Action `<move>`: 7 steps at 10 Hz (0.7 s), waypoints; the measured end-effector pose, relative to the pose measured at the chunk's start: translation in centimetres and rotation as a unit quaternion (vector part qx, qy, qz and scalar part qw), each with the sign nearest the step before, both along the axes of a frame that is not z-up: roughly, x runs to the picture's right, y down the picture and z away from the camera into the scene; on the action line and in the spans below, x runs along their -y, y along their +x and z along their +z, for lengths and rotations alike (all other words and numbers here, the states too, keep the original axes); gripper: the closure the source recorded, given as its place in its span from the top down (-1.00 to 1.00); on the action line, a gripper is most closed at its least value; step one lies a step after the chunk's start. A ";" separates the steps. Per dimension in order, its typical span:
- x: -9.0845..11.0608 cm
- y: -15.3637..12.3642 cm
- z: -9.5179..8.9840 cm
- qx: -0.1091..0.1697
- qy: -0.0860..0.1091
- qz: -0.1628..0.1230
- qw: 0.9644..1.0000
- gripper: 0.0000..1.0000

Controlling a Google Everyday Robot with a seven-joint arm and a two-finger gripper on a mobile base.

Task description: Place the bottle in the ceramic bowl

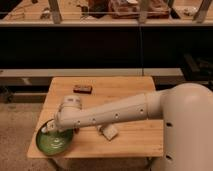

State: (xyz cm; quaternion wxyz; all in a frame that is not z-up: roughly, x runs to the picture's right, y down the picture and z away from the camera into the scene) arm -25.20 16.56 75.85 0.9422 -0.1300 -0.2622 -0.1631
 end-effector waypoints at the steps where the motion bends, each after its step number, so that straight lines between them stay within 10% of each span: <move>1: -0.3 -0.7 -0.1 0.003 0.003 -0.008 1.000 0.14; 7: -2.0 -4.0 -0.7 0.011 0.008 -0.037 0.999 0.14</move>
